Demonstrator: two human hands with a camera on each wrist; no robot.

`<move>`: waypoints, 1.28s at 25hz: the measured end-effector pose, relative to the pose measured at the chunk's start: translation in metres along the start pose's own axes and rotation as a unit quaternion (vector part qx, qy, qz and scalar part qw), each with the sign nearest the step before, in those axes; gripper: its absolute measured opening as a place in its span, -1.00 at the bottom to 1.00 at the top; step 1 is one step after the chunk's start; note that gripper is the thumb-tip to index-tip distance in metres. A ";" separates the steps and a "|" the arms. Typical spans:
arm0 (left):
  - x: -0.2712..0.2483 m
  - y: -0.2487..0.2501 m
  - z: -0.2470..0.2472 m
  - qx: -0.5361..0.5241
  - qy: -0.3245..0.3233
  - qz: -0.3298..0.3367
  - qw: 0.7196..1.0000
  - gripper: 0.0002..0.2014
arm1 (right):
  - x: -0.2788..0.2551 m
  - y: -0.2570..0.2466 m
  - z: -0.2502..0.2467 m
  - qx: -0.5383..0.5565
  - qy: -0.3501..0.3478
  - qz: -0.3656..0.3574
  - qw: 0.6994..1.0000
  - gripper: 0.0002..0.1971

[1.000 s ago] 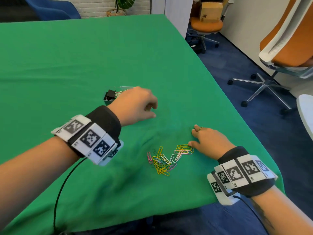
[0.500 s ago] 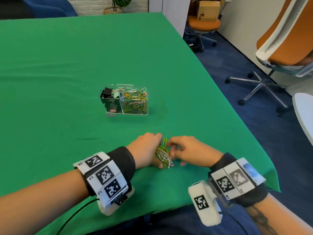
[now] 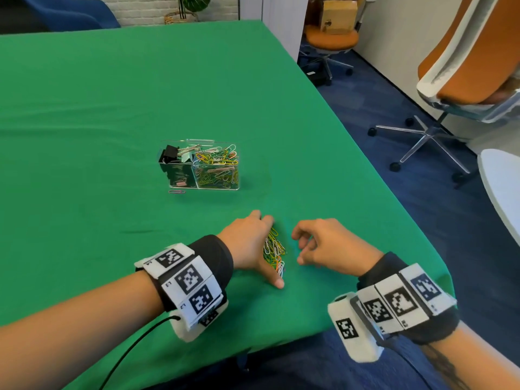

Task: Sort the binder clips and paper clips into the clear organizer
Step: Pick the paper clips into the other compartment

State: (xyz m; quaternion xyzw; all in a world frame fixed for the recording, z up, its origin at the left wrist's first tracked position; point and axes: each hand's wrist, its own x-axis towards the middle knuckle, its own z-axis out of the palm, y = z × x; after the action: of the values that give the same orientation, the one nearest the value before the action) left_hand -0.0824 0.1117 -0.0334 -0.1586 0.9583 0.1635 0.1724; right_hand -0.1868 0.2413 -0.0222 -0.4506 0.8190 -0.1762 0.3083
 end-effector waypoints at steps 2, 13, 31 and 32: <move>0.001 0.004 0.003 -0.006 0.014 -0.008 1.000 -0.05 | -0.004 -0.003 0.011 -0.030 -0.022 -0.004 0.999 -0.62; 0.002 -0.003 -0.003 -0.067 0.038 0.008 0.997 -0.36 | 0.016 -0.013 0.025 -0.022 0.053 -0.016 0.998 -0.76; -0.026 -0.043 -0.013 -0.395 0.075 -0.048 0.915 -0.15 | 0.019 -0.057 0.042 -0.166 0.026 0.083 0.982 -0.31; -0.030 -0.052 -0.016 -0.320 0.088 -0.049 0.942 -0.23 | 0.020 -0.060 0.047 -0.175 0.025 0.086 0.980 -0.32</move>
State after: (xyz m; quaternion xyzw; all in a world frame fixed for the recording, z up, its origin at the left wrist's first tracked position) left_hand -0.0415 0.0672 -0.0215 -0.2658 0.8581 0.4379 0.0357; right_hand -0.1263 0.1917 -0.0300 -0.4207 0.8806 -0.0141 0.2177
